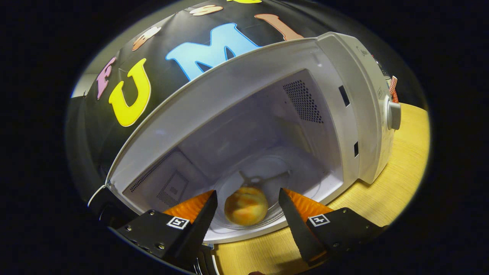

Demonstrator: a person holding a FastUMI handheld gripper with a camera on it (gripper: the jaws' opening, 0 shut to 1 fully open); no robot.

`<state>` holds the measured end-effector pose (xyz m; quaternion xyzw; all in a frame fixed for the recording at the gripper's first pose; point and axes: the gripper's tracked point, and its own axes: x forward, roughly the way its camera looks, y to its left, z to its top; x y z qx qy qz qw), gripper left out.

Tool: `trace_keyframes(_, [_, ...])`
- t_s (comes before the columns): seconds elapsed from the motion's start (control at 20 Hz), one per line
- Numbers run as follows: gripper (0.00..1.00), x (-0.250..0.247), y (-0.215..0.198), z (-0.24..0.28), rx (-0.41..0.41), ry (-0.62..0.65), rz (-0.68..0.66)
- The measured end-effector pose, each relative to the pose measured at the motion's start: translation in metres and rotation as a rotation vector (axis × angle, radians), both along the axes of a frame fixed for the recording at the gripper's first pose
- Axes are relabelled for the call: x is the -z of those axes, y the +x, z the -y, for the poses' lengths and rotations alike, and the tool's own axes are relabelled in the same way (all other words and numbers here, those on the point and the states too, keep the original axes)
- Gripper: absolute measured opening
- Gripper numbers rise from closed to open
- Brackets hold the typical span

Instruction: Open the microwave, put the food inside, and close the microwave door.

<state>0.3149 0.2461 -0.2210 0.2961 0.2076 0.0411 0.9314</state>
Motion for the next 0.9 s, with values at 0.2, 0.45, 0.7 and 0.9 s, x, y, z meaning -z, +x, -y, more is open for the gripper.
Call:
trace_keyframes(0.2, [0.97, -0.036, -0.025, 0.010, -0.040, -0.067, 0.069])
trace_keyframes(0.45, [0.97, -0.086, -0.074, 0.019, -0.099, -0.147, 0.168])
trace_keyframes(0.7, [0.97, -0.125, -0.126, 0.028, -0.166, -0.278, 0.276])
trace_keyframes(0.9, [0.97, -0.148, -0.167, 0.025, -0.208, -0.292, 0.308])
